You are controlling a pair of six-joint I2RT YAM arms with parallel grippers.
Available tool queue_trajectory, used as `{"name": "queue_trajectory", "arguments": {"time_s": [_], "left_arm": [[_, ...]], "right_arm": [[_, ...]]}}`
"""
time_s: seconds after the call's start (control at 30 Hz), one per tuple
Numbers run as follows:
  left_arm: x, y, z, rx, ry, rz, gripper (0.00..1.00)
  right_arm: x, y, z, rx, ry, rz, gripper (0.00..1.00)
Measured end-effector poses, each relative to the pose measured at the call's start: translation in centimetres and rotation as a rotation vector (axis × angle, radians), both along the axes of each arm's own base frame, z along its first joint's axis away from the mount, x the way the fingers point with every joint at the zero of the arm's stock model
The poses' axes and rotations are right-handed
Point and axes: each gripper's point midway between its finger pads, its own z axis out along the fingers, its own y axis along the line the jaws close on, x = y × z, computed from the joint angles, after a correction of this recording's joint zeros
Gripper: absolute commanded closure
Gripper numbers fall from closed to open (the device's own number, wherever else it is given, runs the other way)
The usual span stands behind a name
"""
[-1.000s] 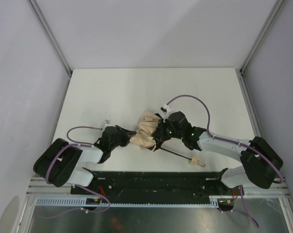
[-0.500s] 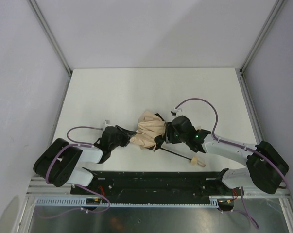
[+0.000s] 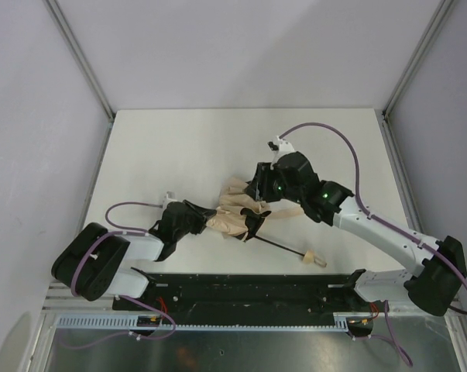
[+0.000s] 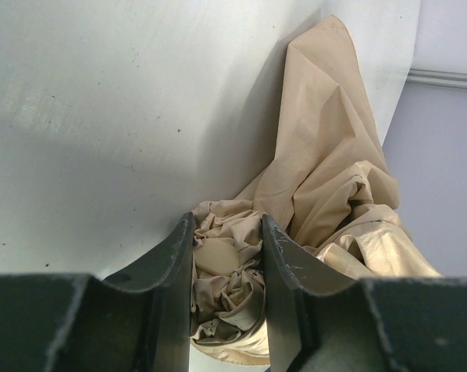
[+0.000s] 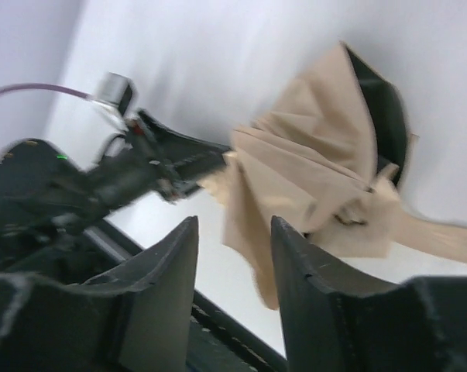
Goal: Put away the umbrella
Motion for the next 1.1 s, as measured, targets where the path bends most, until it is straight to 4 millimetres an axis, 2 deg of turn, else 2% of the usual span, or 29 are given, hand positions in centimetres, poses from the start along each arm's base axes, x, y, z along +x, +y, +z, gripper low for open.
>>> {"name": "queue_trajectory", "arguments": {"time_s": [0.1, 0.17, 0.23, 0.33, 0.47, 0.6, 0.67, 0.77, 0.87, 0.97, 1.03, 1.1], "left_arm": [[0.0, 0.0, 0.0, 0.001, 0.001, 0.000, 1.00], [0.0, 0.0, 0.0, 0.001, 0.001, 0.001, 1.00], [0.0, 0.0, 0.0, 0.001, 0.001, 0.001, 1.00], [-0.1, 0.1, 0.1, 0.002, 0.001, 0.001, 1.00], [0.0, 0.1, 0.1, 0.003, 0.000, 0.003, 1.00], [0.0, 0.1, 0.1, 0.003, 0.000, 0.003, 1.00], [0.0, 0.1, 0.1, 0.003, 0.000, 0.003, 1.00], [0.0, 0.1, 0.1, 0.003, 0.000, 0.003, 1.00], [0.0, 0.1, 0.1, 0.004, 0.001, 0.003, 1.00], [0.0, 0.1, 0.1, 0.004, 0.000, 0.003, 1.00], [0.0, 0.1, 0.0, 0.004, 0.001, 0.003, 1.00], [-0.1, 0.1, 0.0, 0.005, 0.003, 0.003, 1.00]], "right_arm": [[-0.1, 1.9, 1.9, 0.085, -0.010, 0.050, 0.79], [0.0, 3.2, 1.9, 0.117, 0.004, 0.081, 0.93], [0.2, 4.2, 1.0, 0.123, 0.031, 0.100, 0.98], [0.3, 4.6, -1.8, 0.085, 0.078, 0.098, 1.00], [-0.4, 2.4, -6.8, -0.024, 0.112, 0.068, 1.00], [-0.8, -1.6, -12.4, -0.163, 0.129, 0.027, 0.92], [-0.7, -3.1, -14.2, -0.212, 0.121, 0.013, 0.89], [-0.1, -3.9, -15.9, -0.256, 0.087, 0.002, 0.86], [0.8, -3.9, -16.3, -0.258, 0.070, -0.010, 0.80], [1.1, -4.2, -15.7, -0.248, 0.089, -0.029, 0.73], [0.9, -4.1, -14.1, -0.221, 0.104, -0.036, 0.69], [0.2, -3.8, -11.2, -0.162, 0.095, -0.031, 0.62]]}}
